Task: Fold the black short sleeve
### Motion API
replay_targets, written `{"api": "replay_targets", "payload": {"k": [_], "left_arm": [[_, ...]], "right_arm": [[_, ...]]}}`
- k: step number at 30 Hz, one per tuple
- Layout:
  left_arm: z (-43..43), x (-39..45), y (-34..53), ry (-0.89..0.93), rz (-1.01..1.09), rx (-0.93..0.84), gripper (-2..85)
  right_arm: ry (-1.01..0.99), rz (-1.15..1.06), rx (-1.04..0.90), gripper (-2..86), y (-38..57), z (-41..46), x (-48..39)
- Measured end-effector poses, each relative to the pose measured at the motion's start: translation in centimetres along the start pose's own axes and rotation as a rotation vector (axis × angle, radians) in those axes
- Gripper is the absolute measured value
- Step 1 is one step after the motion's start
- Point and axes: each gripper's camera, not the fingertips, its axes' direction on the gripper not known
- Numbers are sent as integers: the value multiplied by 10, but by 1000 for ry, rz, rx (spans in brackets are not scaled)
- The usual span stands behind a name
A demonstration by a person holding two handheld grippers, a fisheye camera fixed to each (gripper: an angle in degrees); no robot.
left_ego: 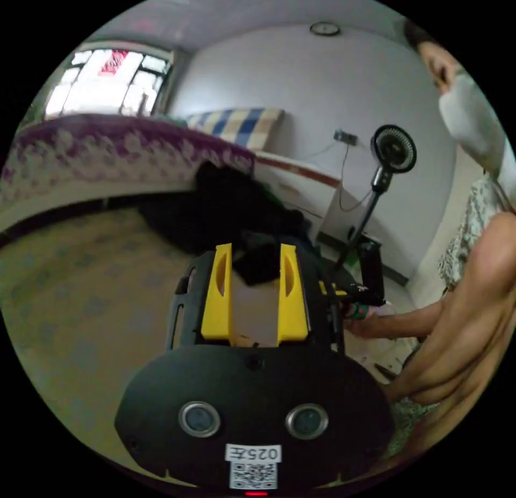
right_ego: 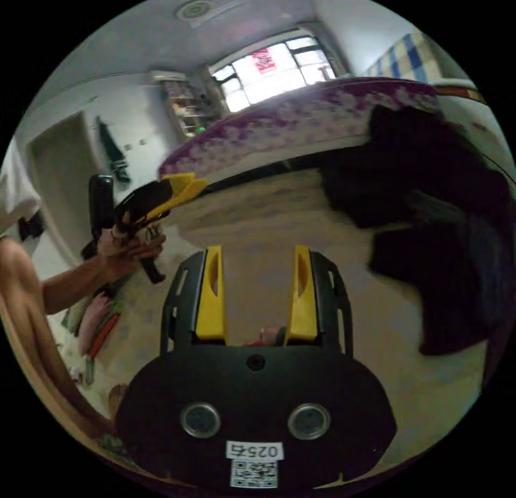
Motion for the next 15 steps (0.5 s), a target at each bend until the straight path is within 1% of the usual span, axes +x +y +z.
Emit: {"api": "replay_targets", "payload": {"k": [1, 2, 4, 5, 7, 8, 10, 11, 12, 13, 14, 15], "left_arm": [[41, -10, 10, 22, 28, -93, 120], [62, -13, 15, 27, 50, -141, 124], [137, -24, 34, 53, 139, -307, 130], [155, -27, 38, 62, 155, -338, 131], [222, -41, 54, 59, 240, -437, 133], [239, -44, 58, 47, 277, -465, 133], [298, -60, 75, 26, 325, -595, 130], [312, -64, 81, 24, 349, -642, 129], [338, -71, 100, -27, 411, -763, 125], [345, -79, 114, -49, 409, -746, 115], [345, -83, 118, -66, 409, -746, 108], [340, -90, 127, -74, 398, -747, 82]], "right_arm": [[113, 28, -11, 177, -9, -16, 26], [173, 42, -17, 177, -14, -24, 38], [352, 108, -77, 175, -32, -51, 88], [384, 132, -92, 174, -36, -58, 101], [498, 204, -101, 178, -50, -85, 141], [530, 200, -116, 180, -54, -89, 148], [667, 167, -179, 182, -72, -100, 170], [692, 150, -202, 182, -77, -102, 174], [728, 121, -281, 182, -87, -101, 183], [752, 86, -361, 181, -96, -99, 190], [767, 77, -385, 180, -101, -100, 192], [759, 71, -416, 166, -111, -105, 195]]}}
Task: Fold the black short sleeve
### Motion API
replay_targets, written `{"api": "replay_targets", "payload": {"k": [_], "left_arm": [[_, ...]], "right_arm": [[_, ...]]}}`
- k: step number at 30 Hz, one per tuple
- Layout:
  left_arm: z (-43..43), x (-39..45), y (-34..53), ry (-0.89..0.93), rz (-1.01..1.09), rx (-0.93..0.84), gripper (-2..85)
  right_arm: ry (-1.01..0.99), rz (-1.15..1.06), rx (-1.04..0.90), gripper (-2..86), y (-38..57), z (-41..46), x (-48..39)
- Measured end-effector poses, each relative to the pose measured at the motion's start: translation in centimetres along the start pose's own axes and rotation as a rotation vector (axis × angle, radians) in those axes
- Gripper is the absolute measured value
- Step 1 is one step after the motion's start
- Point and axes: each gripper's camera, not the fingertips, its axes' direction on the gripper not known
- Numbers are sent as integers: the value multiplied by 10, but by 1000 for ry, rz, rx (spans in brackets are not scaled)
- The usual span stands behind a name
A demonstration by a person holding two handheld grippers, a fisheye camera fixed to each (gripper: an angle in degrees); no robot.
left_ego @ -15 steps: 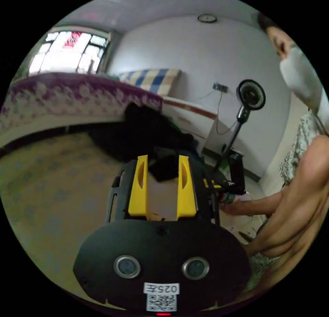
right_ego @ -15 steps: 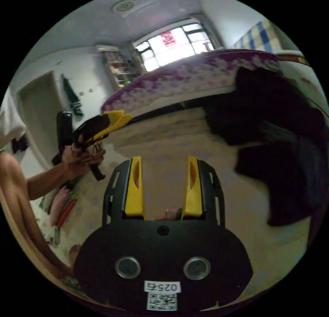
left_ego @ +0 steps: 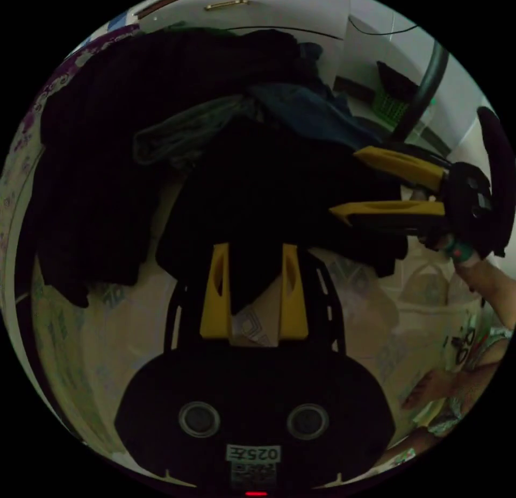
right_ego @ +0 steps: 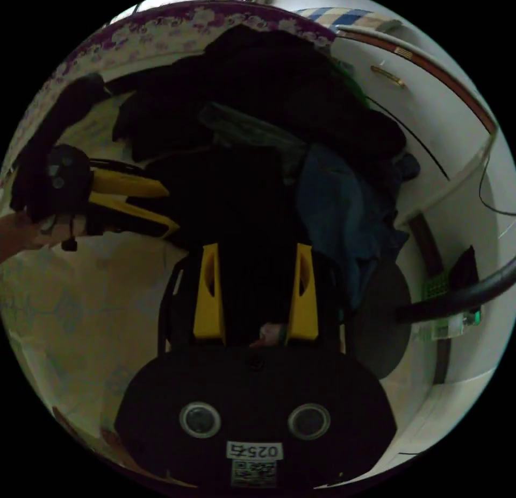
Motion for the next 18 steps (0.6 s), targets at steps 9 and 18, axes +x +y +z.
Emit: {"api": "replay_targets", "payload": {"k": [9, 18], "left_arm": [[-30, -20, 204, 130, -82, -36, -8], [-148, -17, 568, 419, -817, 7, -3]], "right_arm": [[-280, -258, -69, 6, 39, -108, 8], [-686, -553, -24, 2, 141, -261, -64]]}}
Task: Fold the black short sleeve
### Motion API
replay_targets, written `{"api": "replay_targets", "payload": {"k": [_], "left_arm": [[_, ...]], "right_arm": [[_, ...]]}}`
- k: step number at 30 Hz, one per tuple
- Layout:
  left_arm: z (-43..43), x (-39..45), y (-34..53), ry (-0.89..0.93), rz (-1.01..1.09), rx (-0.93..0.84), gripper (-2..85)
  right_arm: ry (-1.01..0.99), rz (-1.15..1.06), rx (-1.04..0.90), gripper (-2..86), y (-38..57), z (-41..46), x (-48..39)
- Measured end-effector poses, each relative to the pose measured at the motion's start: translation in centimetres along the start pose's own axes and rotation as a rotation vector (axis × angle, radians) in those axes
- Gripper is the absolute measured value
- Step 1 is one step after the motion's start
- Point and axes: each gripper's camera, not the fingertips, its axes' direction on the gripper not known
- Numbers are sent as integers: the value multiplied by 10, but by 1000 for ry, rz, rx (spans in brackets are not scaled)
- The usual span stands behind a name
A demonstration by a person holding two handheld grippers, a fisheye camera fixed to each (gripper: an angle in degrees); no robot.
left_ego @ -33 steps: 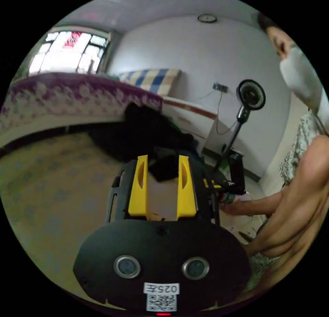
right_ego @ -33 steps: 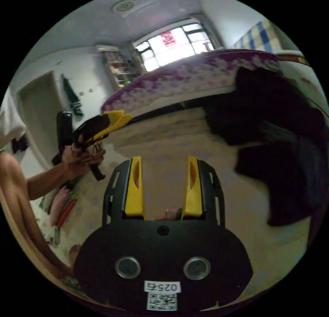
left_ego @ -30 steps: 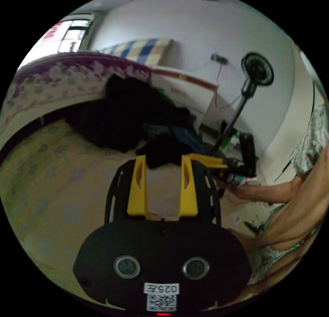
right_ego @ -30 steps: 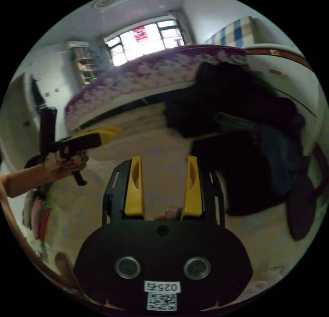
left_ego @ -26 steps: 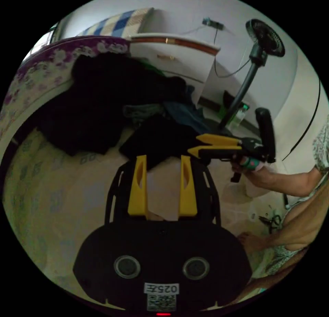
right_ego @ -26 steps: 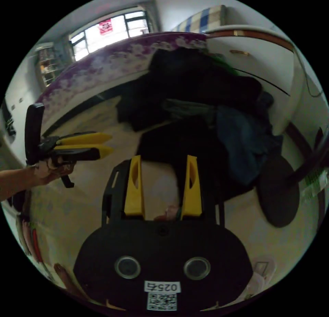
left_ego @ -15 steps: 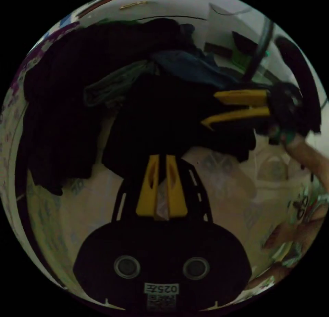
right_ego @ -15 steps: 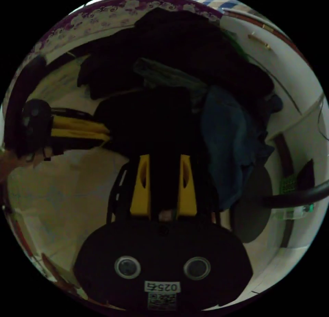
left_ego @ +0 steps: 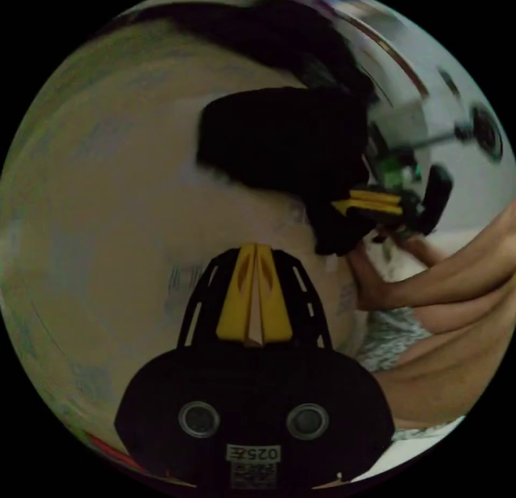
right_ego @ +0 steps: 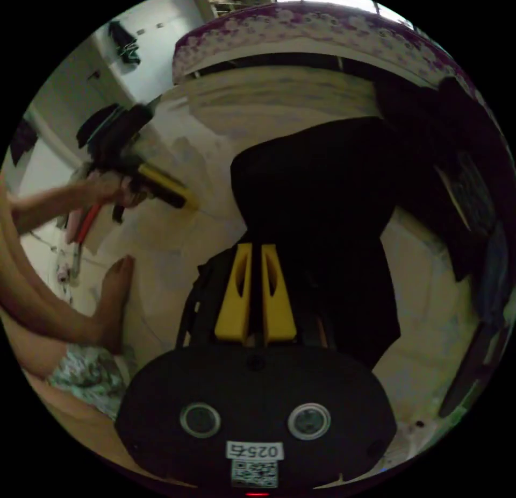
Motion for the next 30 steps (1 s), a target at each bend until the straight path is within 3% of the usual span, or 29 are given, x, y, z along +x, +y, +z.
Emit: {"api": "replay_targets", "payload": {"k": [2, 3, 4, 6, 7, 9, 12, 15, 17, 18, 21, 23, 24, 28, 30], "left_arm": [[-39, -29, 56, 165, -152, 146, 12], [-69, -29, 89, 177, -143, 327, 35], [-94, -18, 113, 103, -100, 482, 64], [-115, 6, 131, -35, -14, 621, 99], [-118, 16, 131, -48, 12, 630, 110], [-117, 20, 124, 56, 13, 594, 111], [-121, 30, 117, 127, 29, 550, 116], [-144, 40, 115, 210, 48, 545, 128], [-167, 40, 118, 180, -12, 529, 124], [-199, 39, 131, 110, -61, 642, 118], [-284, 31, 167, 24, -154, 790, 115], [-331, 24, 191, -19, -236, 848, 117], [-357, 20, 205, -51, -259, 880, 117], [-403, -7, 231, -74, -409, 830, 117], [-409, -17, 236, 37, -476, 791, 117]], "right_arm": [[7, -106, -19, 1, -6, -18, -7], [-37, -180, -49, 0, -11, -31, -5], [-150, -186, -70, -2, -19, -45, 3], [-375, -120, -50, -3, -32, -67, 20], [-512, -66, -4, -4, -43, -81, 28], [-578, -29, 41, -5, -60, -100, 28], [-565, -93, 127, -6, -89, -137, 13], [-800, -172, 242, -6, -133, -186, 6], [-933, -220, 357, -4, -160, -223, 6], [-949, -243, 414, -4, -173, -247, 6], [-897, -166, 630, 0, -182, -304, 36], [-780, -23, 695, 5, -179, -319, 72], [-608, 15, 684, 10, -177, -320, 92], [-97, 23, 335, 15, -171, -274, 155], [-69, 92, 240, 16, -154, -264, 186]]}}
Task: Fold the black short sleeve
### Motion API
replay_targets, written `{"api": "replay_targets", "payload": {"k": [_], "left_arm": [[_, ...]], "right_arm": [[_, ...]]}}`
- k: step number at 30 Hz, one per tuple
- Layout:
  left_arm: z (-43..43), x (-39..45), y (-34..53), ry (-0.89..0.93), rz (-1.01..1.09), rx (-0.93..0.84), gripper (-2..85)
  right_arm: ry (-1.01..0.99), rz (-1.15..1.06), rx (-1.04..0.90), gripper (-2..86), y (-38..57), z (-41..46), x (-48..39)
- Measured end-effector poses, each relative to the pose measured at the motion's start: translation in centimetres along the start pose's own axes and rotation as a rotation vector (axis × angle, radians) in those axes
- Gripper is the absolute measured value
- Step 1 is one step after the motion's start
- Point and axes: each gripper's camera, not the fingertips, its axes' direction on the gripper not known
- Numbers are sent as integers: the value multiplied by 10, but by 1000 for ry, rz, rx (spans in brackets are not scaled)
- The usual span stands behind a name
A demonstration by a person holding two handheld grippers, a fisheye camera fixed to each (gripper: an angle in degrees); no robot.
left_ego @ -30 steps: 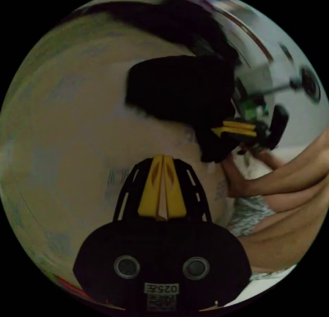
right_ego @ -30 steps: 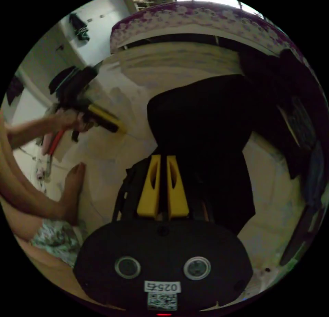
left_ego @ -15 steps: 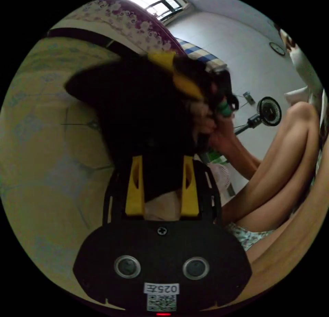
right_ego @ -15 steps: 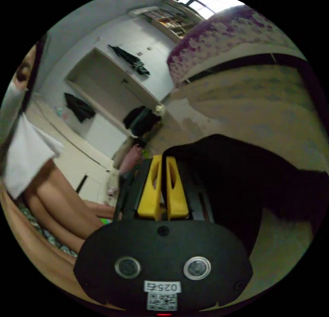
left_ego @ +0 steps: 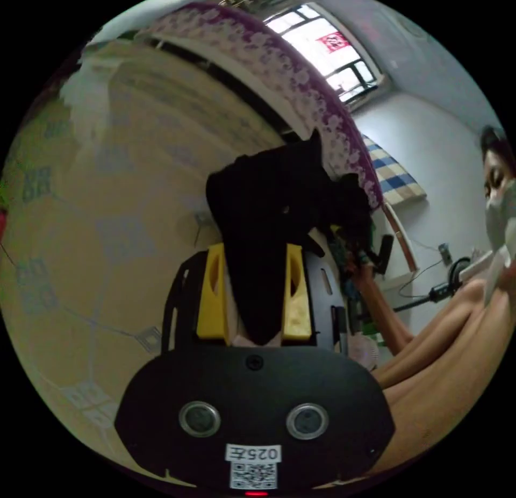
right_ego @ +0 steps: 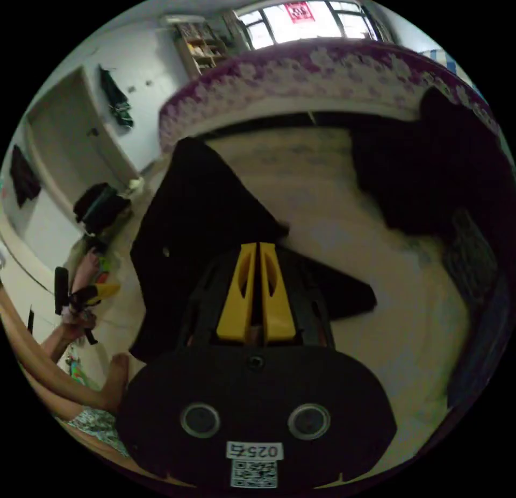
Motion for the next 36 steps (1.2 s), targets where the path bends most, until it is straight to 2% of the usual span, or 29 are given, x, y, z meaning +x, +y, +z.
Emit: {"api": "replay_targets", "payload": {"k": [4, 10, 13, 19, 21, 25, 28, 32, 36], "left_arm": [[-7, 13, -9, -4, -42, -120, 125], [-53, 18, -96, 128, -227, -38, 137], [-61, 24, -122, 223, -394, -205, 149], [-137, 49, -99, 402, -602, -89, 137], [-156, 57, -92, 410, -610, -75, 139], [-184, 81, -89, 424, -608, -84, 154], [-195, 98, -95, 453, -606, -64, 165], [-208, 109, -98, 504, -663, 59, 160], [-222, 128, -101, 500, -691, 99, 109]], "right_arm": [[-191, 195, 26, 69, 34, -40, 52], [-262, 138, 38, 106, 28, -80, 51], [-316, 157, 32, 110, 10, -79, 56], [-670, 405, 36, 138, -37, -52, 90], [-732, 427, -5, 136, -62, -35, 100], [-653, 419, -211, 123, -124, 2, 118], [-612, 389, -283, 111, -155, 3, 128], [-595, 509, -296, 107, -169, -13, 147], [-738, 591, -255, 114, -166, -42, 159]]}}
